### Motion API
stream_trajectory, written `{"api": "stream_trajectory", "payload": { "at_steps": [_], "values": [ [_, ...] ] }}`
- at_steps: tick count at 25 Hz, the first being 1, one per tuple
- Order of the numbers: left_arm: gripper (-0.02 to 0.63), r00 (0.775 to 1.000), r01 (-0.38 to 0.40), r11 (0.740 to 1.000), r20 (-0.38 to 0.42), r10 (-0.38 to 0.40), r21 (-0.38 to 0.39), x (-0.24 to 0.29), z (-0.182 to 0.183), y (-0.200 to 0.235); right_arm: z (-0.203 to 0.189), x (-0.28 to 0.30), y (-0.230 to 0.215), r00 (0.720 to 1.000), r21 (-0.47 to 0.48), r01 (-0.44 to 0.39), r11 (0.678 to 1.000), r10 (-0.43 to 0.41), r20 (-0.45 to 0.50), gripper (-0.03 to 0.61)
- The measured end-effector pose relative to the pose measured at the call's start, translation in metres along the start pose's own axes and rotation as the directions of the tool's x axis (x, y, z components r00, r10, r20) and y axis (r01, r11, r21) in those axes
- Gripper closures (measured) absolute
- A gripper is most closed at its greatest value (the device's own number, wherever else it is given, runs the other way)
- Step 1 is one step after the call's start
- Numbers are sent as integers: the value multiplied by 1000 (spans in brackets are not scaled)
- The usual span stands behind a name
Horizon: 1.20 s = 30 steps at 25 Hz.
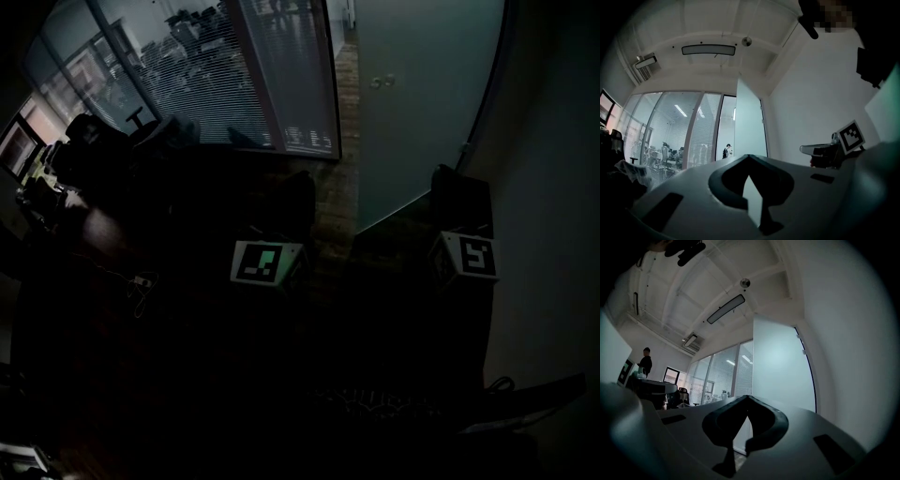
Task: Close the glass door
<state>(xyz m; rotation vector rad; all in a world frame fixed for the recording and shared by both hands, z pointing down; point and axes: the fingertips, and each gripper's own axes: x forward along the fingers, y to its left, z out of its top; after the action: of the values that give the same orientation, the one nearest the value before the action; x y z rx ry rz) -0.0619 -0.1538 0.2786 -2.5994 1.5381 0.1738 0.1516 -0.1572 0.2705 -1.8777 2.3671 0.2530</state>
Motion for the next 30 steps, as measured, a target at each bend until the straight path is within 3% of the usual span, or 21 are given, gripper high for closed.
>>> {"api": "stream_trajectory", "payload": {
  "at_steps": [15,30],
  "values": [
    [612,997,-64,998,-30,65,27,64,-23,18,-21,74,-45,999,19,-43,999,43,2,577],
    [612,999,-38,999,-8,38,16,147,-25,55,-36,158,-65,999,22,-34,999,34,-5,577]
  ]
}}
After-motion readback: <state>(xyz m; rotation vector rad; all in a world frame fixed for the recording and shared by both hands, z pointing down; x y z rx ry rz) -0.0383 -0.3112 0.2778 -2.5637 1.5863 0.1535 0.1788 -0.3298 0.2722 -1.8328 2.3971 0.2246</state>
